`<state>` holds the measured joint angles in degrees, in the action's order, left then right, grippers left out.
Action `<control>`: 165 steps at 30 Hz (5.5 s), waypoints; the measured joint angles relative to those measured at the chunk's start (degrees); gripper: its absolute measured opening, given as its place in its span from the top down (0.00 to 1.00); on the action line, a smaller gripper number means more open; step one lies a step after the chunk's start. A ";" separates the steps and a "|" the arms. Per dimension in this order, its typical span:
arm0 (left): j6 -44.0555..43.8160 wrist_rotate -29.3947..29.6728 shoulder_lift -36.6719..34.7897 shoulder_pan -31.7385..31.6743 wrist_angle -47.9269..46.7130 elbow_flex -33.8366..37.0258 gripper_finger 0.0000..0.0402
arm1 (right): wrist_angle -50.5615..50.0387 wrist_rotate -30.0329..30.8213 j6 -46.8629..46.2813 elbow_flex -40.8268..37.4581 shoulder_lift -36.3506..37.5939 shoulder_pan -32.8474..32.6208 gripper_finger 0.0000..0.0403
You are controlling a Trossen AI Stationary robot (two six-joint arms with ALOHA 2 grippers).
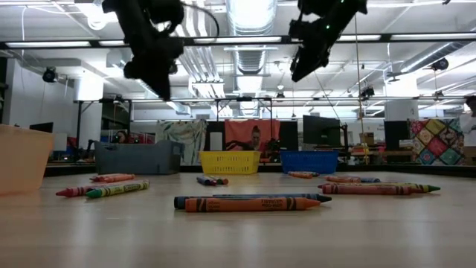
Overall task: Sort crayons
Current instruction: Put the orange crayon into the orange bin
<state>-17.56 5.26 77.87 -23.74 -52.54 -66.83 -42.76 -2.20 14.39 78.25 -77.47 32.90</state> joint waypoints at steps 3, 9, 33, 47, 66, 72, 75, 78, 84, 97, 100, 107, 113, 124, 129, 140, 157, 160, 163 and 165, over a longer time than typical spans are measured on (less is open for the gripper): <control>-4.08 -2.16 1.97 1.65 -4.24 0.84 0.90 | 0.05 0.00 -0.97 -1.50 1.70 -1.69 0.80; -13.86 -2.36 2.96 6.37 -4.71 4.16 0.90 | 0.17 0.02 -1.00 -4.12 3.21 -4.24 0.80; -32.64 8.62 3.16 15.40 5.38 16.93 0.90 | 1.53 0.17 -0.71 -4.45 -0.61 -5.05 0.80; -34.03 7.23 3.16 15.31 16.32 24.33 0.66 | 1.74 0.15 -0.91 -4.45 -0.61 -5.05 0.80; -35.30 9.39 3.16 14.85 22.02 28.63 0.66 | 2.89 0.13 -0.88 -4.45 -0.61 -5.05 0.80; -35.28 9.39 3.16 14.85 24.52 29.92 0.66 | 3.22 0.13 -0.87 -4.45 -0.61 -5.05 0.80; -35.25 9.39 3.16 14.85 25.24 30.57 0.66 | 3.26 0.13 -0.85 -4.45 -0.61 -5.05 0.80; -35.25 9.37 3.16 14.85 26.63 31.08 0.66 | 3.26 0.15 -0.87 -4.45 -0.61 -5.05 0.80; -35.25 9.39 4.07 14.85 28.19 31.50 0.66 | 4.03 0.15 -0.85 -4.45 -0.61 -5.05 0.80; -30.93 10.79 11.69 14.96 25.77 26.51 0.72 | 4.50 0.15 -0.87 -4.45 -0.61 -5.05 0.80; -30.98 10.74 11.42 14.94 26.26 26.49 0.78 | 4.50 0.16 -0.73 -4.45 -0.61 -5.05 0.80; -30.16 10.28 11.29 14.97 27.63 26.71 0.97 | 4.50 0.17 -0.26 -4.45 -0.61 -5.05 0.80; -28.77 8.86 10.50 15.03 28.35 26.45 0.99 | 4.50 0.17 -0.26 -4.45 -0.61 -5.05 0.80; -22.80 -0.44 -3.85 15.12 27.85 26.29 1.00 | 4.48 0.18 -0.39 -4.45 -0.61 -5.05 0.80; -22.30 -6.87 -12.35 15.73 28.55 26.25 1.00 | 4.10 0.20 -1.02 -4.45 -0.61 -5.15 0.80; -31.22 -7.64 -19.20 28.46 31.12 25.62 1.00 | 2.63 0.19 -2.11 -3.61 0.18 -5.54 0.80; -34.98 1.74 -6.54 55.20 -11.43 5.45 1.00 | 2.56 0.07 -5.48 -3.27 0.55 -8.66 0.80; -38.01 1.77 -4.44 59.22 -11.40 8.48 1.00 | 2.56 0.11 -5.48 -3.27 0.55 -9.77 0.80; -39.63 1.75 -2.22 62.50 -11.67 11.34 1.00 | 2.56 0.09 -5.48 -3.29 0.55 -10.89 0.80; -39.95 2.76 -1.02 64.05 -11.34 12.40 1.00 | 2.56 0.09 -5.63 -3.32 0.55 -11.56 0.80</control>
<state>-57.52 8.02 76.86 40.31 -63.88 -54.43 -40.21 -2.10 8.75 74.94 -76.93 21.35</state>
